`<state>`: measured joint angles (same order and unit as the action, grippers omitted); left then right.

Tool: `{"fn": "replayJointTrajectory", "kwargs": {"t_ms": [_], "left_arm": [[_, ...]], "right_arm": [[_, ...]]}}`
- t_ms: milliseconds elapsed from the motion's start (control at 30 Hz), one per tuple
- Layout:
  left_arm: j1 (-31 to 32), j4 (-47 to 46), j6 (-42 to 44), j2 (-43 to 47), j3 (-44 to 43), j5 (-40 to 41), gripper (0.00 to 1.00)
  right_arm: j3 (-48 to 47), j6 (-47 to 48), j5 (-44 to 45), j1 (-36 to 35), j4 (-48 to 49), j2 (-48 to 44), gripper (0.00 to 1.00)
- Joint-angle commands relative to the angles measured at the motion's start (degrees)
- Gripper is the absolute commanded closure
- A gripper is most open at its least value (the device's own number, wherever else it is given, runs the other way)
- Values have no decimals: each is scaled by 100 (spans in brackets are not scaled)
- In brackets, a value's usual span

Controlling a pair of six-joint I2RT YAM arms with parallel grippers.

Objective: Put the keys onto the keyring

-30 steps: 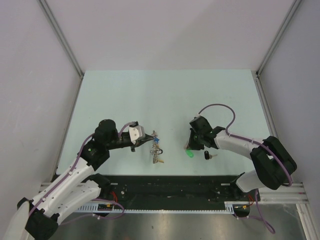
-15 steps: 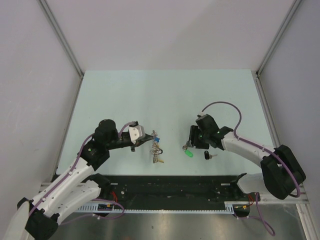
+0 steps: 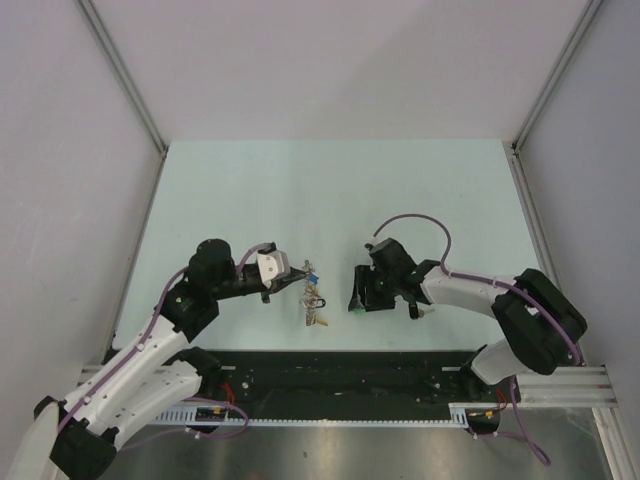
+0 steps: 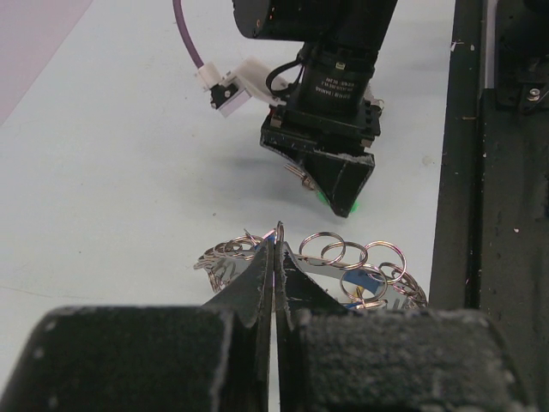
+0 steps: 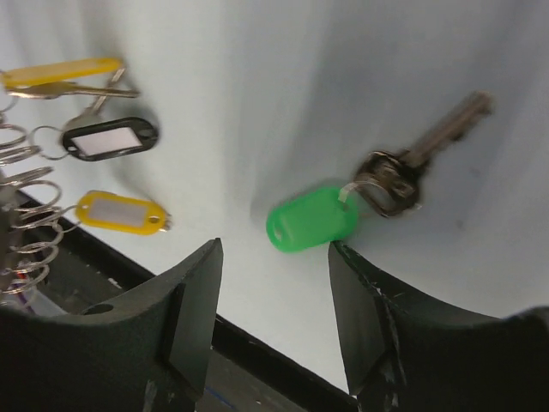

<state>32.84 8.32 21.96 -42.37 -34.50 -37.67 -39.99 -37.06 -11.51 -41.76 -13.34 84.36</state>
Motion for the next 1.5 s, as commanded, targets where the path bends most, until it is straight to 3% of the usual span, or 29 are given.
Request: {"fn": "replayJointTrajectory", "kwargs": {"t_ms": [0, 133, 367, 500, 800, 933, 1133, 1467], "left_arm": [[-6, -208, 46, 141, -92, -12, 100], [-15, -199, 54, 141, -101, 14, 100], [-14, -199, 63, 141, -92, 23, 100], [-14, -181, 63, 132, -83, 32, 100], [-14, -190, 55, 106, -83, 23, 100], [-14, -181, 72, 115, -83, 49, 100], [-6, -173, 63, 124, -101, 23, 100], [-14, -190, 37, 115, -101, -4, 100]], "right_arm": [[-210, 128, -589, -201, 710, 336, 42], [-667, 602, -379, -105, 447, 292, 43], [-879, 1323, -335, 887, 289, 195, 45], [-993, 1666, -563, 1108, 323, 467, 46], [-1108, 1957, -932, 1135, 517, 1153, 53], [-1108, 1887, -775, 1152, 123, 1144, 54], [-941, 1816, -247, 1152, -731, 609, 57], [-440, 1693, -528, 846, -1205, -235, 61]]}}
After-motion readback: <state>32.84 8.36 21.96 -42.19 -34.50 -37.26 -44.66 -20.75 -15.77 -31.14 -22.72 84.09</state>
